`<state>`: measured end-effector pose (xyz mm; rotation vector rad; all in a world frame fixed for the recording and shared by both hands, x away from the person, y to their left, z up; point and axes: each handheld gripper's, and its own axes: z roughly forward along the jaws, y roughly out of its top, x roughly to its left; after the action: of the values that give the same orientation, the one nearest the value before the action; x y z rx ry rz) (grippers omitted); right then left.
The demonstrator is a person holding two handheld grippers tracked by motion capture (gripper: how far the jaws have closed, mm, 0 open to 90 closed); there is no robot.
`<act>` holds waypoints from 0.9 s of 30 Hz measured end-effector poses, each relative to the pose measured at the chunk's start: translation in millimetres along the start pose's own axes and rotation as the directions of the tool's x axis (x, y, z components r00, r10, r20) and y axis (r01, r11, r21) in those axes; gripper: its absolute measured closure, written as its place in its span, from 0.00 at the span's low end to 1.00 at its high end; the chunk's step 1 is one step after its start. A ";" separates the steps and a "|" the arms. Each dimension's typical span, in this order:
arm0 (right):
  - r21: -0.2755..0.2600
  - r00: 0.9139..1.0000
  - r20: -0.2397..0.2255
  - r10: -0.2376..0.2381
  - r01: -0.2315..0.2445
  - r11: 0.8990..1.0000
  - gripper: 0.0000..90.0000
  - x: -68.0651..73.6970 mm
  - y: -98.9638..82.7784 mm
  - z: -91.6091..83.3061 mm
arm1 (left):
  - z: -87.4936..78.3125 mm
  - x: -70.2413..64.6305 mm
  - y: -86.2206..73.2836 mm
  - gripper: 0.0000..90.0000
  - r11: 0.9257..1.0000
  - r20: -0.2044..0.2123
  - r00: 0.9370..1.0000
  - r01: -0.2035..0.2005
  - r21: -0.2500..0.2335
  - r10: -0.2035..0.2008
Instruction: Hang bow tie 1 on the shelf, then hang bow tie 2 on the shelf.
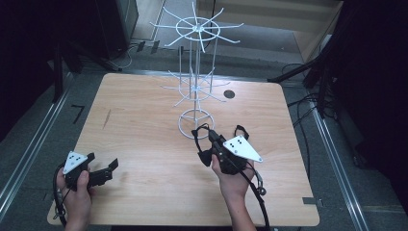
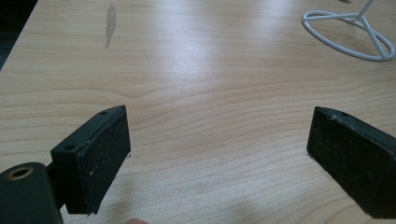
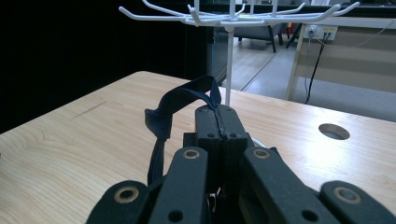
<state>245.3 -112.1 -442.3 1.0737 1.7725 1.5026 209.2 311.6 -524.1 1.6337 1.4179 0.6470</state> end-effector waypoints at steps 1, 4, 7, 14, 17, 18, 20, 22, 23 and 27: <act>-0.004 1.000 -0.005 -0.002 0.002 1.000 1.00 -0.3 1.4 -1.4 | -0.1 0.0 0.0 0.08 1.000 0.000 1.000 -0.001 -0.001 0.001; -0.013 1.000 -0.015 -0.011 0.011 1.000 1.00 -0.3 3.2 -2.5 | -0.1 -0.2 0.0 0.08 1.000 -0.003 1.000 0.000 0.000 0.000; -0.019 1.000 -0.018 -0.016 0.015 1.000 1.00 0.7 5.9 -3.2 | 0.0 -0.3 0.0 0.08 1.000 -0.003 1.000 -0.001 -0.001 0.001; -0.033 0.999 -0.026 -0.020 0.019 0.999 1.00 4.4 13.5 -1.9 | 0.1 0.4 0.2 0.08 1.000 -0.002 1.000 0.002 -0.001 -0.002; -0.039 0.999 -0.028 -0.018 0.017 0.999 1.00 5.8 16.6 -1.3 | 0.4 0.9 0.5 0.08 1.000 -0.004 1.000 0.004 0.003 -0.004; -0.040 0.999 -0.028 -0.022 0.021 0.999 1.00 5.8 17.2 -0.9 | 0.4 0.8 0.5 0.08 1.000 -0.004 1.000 0.005 0.002 -0.005; -0.038 0.999 -0.032 -0.020 0.018 0.999 1.00 6.9 18.6 -0.6 | 0.4 0.7 0.5 0.08 1.000 -0.005 1.000 0.006 0.002 -0.006; -0.045 0.999 -0.029 -0.027 0.026 0.999 1.00 6.6 20.3 -1.0 | 0.3 0.4 0.4 0.08 1.000 -0.006 1.000 0.005 0.003 -0.005; -0.054 0.999 -0.027 -0.020 0.018 0.998 1.00 5.8 21.9 -2.0 | 0.3 0.3 0.4 0.08 1.000 -0.006 1.000 0.002 0.002 -0.002; -0.063 1.000 -0.026 -0.013 0.012 0.998 1.00 5.1 24.4 -3.1 | 0.3 0.2 0.5 0.08 1.000 -0.008 1.000 0.005 0.003 -0.005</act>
<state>245.3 -108.2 -417.5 1.0139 1.7345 1.5617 209.7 311.8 -523.8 1.6314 1.4287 0.6494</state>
